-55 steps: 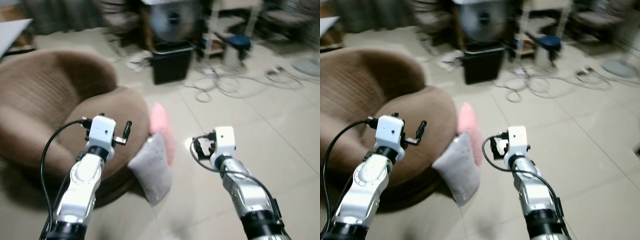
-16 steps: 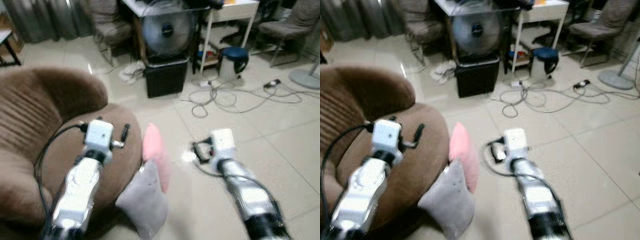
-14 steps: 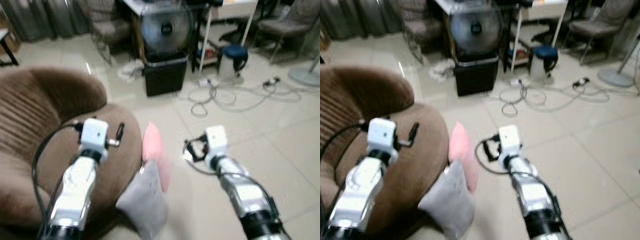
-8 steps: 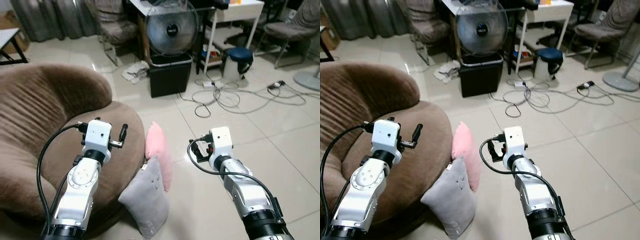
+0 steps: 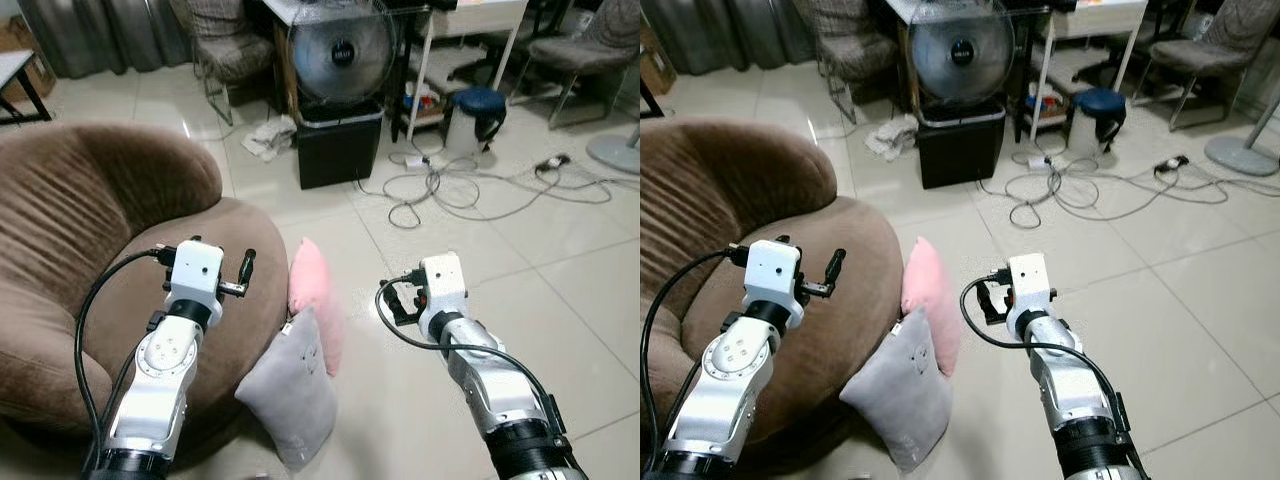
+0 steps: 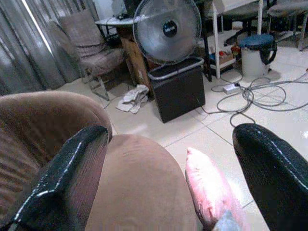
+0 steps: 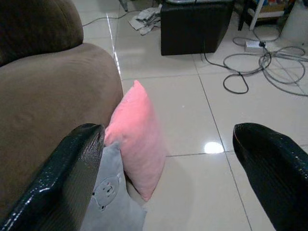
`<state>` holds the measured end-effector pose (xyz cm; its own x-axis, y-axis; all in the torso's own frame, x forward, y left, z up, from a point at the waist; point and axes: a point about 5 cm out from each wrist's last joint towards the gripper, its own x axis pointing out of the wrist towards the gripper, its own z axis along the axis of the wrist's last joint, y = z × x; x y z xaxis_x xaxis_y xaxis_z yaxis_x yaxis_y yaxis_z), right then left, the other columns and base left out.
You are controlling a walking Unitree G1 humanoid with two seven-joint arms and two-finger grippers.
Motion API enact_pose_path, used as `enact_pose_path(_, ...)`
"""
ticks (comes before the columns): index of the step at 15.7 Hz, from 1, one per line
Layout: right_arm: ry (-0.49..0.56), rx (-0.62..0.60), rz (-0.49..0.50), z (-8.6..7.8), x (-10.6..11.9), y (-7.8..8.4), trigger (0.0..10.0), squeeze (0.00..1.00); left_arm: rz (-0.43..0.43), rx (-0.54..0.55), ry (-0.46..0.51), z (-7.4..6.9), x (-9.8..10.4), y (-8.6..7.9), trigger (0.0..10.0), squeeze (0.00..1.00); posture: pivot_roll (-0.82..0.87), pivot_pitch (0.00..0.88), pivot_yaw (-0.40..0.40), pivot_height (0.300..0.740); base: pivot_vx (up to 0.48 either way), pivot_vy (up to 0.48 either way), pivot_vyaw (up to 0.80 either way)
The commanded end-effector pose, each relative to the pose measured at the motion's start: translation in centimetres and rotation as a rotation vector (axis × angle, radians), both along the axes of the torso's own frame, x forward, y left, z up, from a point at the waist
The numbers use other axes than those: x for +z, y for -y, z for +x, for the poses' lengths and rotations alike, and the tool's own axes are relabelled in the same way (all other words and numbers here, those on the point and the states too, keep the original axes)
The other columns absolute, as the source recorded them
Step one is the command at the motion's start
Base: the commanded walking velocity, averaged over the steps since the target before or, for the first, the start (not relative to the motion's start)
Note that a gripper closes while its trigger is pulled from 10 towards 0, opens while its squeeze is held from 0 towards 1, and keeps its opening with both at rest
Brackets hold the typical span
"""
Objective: Move the pillow to the sofa from floor
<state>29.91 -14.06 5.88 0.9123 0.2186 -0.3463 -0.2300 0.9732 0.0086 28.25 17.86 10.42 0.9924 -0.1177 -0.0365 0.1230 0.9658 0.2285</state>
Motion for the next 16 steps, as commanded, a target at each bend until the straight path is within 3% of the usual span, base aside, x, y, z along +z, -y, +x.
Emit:
enact_pose_path(1, 0.000, -0.008, 0.010, 0.06, 0.07, 0.10, 10.0, 0.00, 0.004, -0.005, -0.004, 0.13, -0.04, -0.01, 10.0, 0.00, 0.05, 0.000, 0.037, 0.681, 0.000, 0.000, 0.00)
enact_pose_path(8, -0.001, -0.005, -0.004, 0.05, 0.09, 0.38, 10.0, 0.00, -0.005, 0.000, -0.001, 0.05, -0.20, 0.21, 10.0, 0.00, 0.05, 0.000, 0.024, 0.627, 0.000, 0.000, 0.00)
enact_pose_path(16, 0.000, -0.022, 0.000, -0.11, -0.03, 0.46, 10.0, 0.00, 0.005, -0.029, 0.011, 0.22, -0.06, 0.51, 10.0, 0.00, 0.04, 0.000, 0.036, 0.627, 0.032, 0.000, 0.00)
